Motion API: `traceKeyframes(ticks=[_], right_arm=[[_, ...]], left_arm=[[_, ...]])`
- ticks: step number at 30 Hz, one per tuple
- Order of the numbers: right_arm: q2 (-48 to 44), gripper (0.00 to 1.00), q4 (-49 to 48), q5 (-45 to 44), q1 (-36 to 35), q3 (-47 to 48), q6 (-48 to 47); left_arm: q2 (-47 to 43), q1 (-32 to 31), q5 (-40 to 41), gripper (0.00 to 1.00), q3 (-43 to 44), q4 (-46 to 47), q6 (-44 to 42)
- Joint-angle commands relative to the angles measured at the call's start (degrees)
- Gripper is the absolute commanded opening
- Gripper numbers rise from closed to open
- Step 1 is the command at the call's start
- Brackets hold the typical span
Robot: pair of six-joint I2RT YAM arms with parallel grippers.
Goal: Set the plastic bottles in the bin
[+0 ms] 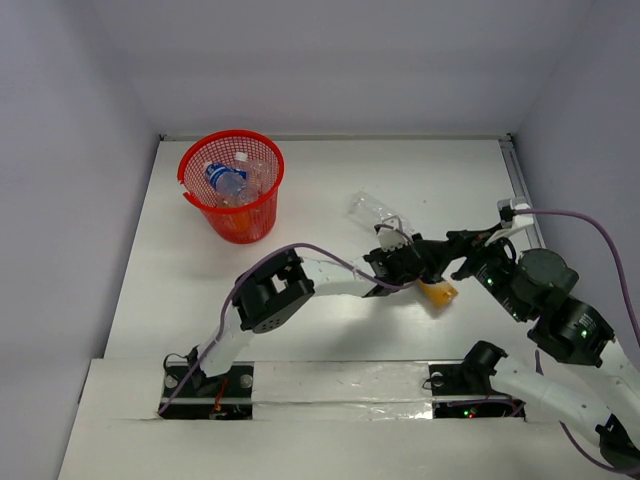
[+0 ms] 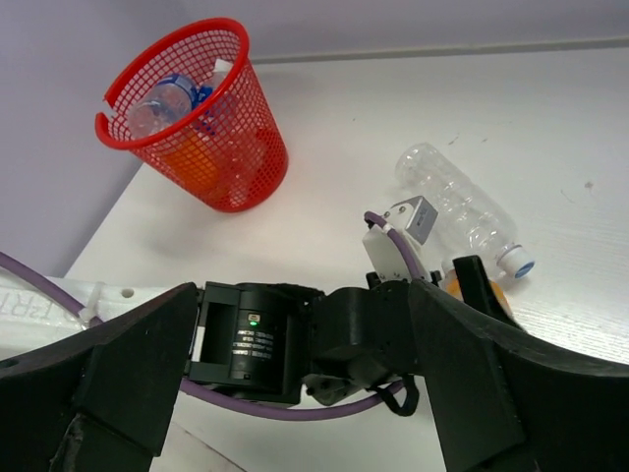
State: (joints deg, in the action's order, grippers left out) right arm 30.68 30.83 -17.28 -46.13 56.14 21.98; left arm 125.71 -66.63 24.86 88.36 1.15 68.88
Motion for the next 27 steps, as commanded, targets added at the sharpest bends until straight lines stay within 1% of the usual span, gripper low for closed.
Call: traceKeyframes(ticks=[1,2,6,9,10,12,13,14,15,16,17,19,22,23,24,25,26,27], right_arm=[[0.4,0.93,-2.1,1.8,0.3,-0.1,-1.1],[0.5,0.93,-2.2,2.1,0.3,-0.2,-1.1],[1.8,0.94,-2.9,2.4,0.3,-0.3,-1.1],[3.3,0.94,-3.6,2.2,0.3,-1.5,-0.8],[4.5,0.94,-4.9,2.1,0.3,-1.9,-0.6],[5.8,0.88,-6.8,1.8,0.3,-3.1,0.1],[7.5,0.84,-8.6,1.8,0.3,-3.8,0.3],[8.7,0.68,-9.5,1.9,0.3,-3.9,0.5],[10.0,0.58,-10.5,2.5,0.8,-3.9,0.3],[11.7,0.53,-11.0,3.1,0.8,-2.9,0.1],[15.8,0.51,-11.1,3.7,1.5,-2.2,-0.3],[19.7,0.53,-12.6,5.2,3.8,-1.0,-1.3],[28.1,0.69,-13.2,9.0,10.0,1.9,-3.4],[30.2,0.81,-13.3,12.8,11.7,3.8,-5.1],[34.9,0.86,-13.3,14.7,13.3,4.8,-6.1],[37.4,0.89,-12.5,16.5,15.8,6.2,-7.3],[39.9,0.91,-11.8,19.4,16.4,7.6,-10.1],[44.5,0.93,-11.3,19.6,16.9,10.0,-11.7]], left_arm=[[-4.1,0.3,4.0,0.78,-6.6,-5.2,-5.1],[-5.8,0.3,4.2,0.77,-9.8,-4.7,-5.4],[-10.4,0.3,4.8,0.74,-17.2,-3.6,-7.3],[-14.4,0.3,5.8,0.69,-22.3,-3.3,-8.8],[-15.7,0.3,6.2,0.66,-23.5,-3.2,-9.0],[-19.1,0.3,7.6,0.61,-27.1,-2.5,-9.8],[-20.2,0.3,7.9,0.55,-28.4,-2.1,-10.1],[-22.2,0.3,8.3,0.49,-30.4,-1.5,-10.4],[-23.0,0.3,8.7,0.46,-31.2,-1.6,-10.7],[-23.8,0.3,9.4,0.41,-31.9,-1.5,-11.0],[-25.3,0.3,9.6,0.40,-33.1,-1.5,-11.4],[-26.8,0.3,10.1,0.38,-34.1,-1.6,-11.9],[-30.8,0.3,10.7,0.37,-36.1,-1.5,-12.2],[-33.5,0.3,11.0,0.37,-37.5,-1.5,-12.4],[-35.0,0.3,11.3,0.37,-38.2,-1.5,-12.4],[-36.7,0.3,11.7,0.38,-39.0,-1.5,-12.5],[-40.3,0.3,11.7,0.38,-40.6,-1.2,-13.7],[-42.1,0.3,12.2,0.39,-41.1,-0.3,-14.3]])
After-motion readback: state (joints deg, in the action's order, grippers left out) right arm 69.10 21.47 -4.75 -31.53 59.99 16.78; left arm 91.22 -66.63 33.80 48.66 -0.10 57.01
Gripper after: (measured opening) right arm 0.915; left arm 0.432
